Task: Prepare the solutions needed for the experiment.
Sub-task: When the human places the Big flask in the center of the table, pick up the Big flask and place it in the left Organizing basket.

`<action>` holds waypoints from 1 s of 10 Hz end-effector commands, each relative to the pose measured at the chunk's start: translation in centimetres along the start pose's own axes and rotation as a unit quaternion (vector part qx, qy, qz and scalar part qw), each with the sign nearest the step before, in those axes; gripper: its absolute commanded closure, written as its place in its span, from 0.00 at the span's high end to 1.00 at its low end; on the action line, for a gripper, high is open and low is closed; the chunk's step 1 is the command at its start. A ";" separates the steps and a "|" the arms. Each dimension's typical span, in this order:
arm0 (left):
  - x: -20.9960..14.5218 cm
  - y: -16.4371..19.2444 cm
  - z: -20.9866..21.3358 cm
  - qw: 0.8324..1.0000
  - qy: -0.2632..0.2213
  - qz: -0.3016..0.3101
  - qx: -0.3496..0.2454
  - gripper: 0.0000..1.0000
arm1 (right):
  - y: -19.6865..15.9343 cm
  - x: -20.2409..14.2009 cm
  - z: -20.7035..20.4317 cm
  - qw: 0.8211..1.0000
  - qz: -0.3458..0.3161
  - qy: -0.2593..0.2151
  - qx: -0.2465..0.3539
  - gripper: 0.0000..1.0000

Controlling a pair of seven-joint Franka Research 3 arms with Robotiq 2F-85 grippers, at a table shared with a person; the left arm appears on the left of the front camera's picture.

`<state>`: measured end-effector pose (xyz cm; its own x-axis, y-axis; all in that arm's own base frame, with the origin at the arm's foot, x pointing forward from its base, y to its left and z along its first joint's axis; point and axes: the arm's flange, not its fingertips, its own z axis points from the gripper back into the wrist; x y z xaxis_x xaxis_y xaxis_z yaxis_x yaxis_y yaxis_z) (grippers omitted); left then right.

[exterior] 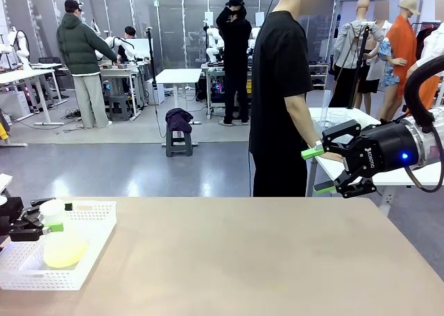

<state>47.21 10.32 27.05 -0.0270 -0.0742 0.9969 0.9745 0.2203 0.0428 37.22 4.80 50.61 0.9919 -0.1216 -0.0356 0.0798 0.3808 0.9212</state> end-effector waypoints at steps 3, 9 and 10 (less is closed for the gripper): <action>0.4 -0.8 1.2 1.000 0.009 -0.017 -0.004 1.00 | 0.2 0.0 0.0 1.000 0.003 0.001 0.005 0.81; 5.7 -4.9 6.9 0.997 0.035 -0.044 0.044 1.00 | 0.2 0.0 0.0 1.000 0.003 0.001 0.005 0.81; 8.0 -5.6 6.8 0.998 0.026 -0.019 0.049 1.00 | 0.2 0.0 0.0 1.000 0.003 0.001 0.005 0.81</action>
<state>41.57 16.20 33.51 -0.0859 -0.1391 0.9865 0.9403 0.3159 0.1264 37.21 4.81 50.61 0.9920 -0.1205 -0.0363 0.0799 0.3805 0.9213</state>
